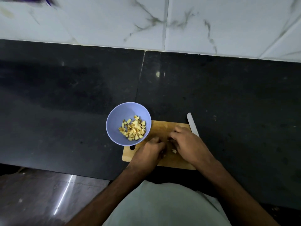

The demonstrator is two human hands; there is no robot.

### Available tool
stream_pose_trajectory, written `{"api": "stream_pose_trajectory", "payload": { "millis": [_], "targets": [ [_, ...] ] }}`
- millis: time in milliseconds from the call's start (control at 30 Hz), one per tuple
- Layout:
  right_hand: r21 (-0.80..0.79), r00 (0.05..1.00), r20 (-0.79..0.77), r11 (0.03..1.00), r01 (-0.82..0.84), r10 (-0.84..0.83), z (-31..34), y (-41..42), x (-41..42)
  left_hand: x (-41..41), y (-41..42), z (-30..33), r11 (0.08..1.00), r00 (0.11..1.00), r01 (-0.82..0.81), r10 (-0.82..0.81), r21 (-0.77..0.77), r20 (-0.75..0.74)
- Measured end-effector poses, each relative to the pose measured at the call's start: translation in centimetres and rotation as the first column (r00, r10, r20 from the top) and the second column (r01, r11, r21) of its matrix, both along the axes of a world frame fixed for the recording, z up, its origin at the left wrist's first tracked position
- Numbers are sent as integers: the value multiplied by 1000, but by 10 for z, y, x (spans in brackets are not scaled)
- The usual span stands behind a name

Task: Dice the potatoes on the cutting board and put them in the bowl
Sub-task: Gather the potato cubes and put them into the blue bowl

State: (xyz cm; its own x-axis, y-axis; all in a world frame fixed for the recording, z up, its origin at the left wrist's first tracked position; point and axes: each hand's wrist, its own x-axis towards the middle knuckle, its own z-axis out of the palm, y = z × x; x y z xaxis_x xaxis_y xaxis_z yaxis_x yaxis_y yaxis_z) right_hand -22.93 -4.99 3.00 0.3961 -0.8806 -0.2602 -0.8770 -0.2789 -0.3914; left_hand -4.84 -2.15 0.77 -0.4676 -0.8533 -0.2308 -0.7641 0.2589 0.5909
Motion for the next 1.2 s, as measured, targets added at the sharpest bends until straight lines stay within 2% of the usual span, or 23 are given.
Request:
{"api": "stream_pose_trajectory", "payload": {
  "millis": [167, 433, 633, 867, 933, 1000, 1067, 1133, 1200],
  "targets": [
    [128, 996, -58, 990, -56, 63, 6, 17, -10, 3, 1, 3, 1000, 1000, -9, 9, 3, -7],
    [107, 999, -4, 993, 51, -51, 0, 14, 6, 6, 1, 11, 986, 988, -143, 137, -90, -66],
    [101, 991, -46, 987, 129, -125, 1, 6, 19, 1, 4, 12, 990, 985, -137, 136, -6, -105],
    [123, 986, -2, 979, 165, -166, 1, 0, 18, -2, 0, 8, 992, 981, -114, 120, 49, -150],
    [138, 972, 43, 965, 223, -230, 4, 1, 13, -2, -2, 7, 993, 982, -108, 114, 50, -151],
    [164, 916, 130, 919, 358, -380, 8, 2, 1, -2, -4, 5, 992, 983, -111, 119, 59, -142],
    [280, 803, 226, 827, 488, -551, 12, 3, -15, -2, -3, 2, 990, 978, -126, 133, 57, -160],
    [442, 642, 327, 713, 545, -693, 11, 4, -27, -5, -1, 0, 991, 974, -127, 134, 50, -183],
    [607, 441, 392, 587, 535, -807, 9, 6, -30, -10, 0, -2, 992, 973, -115, 122, 47, -194]
  ]
}}
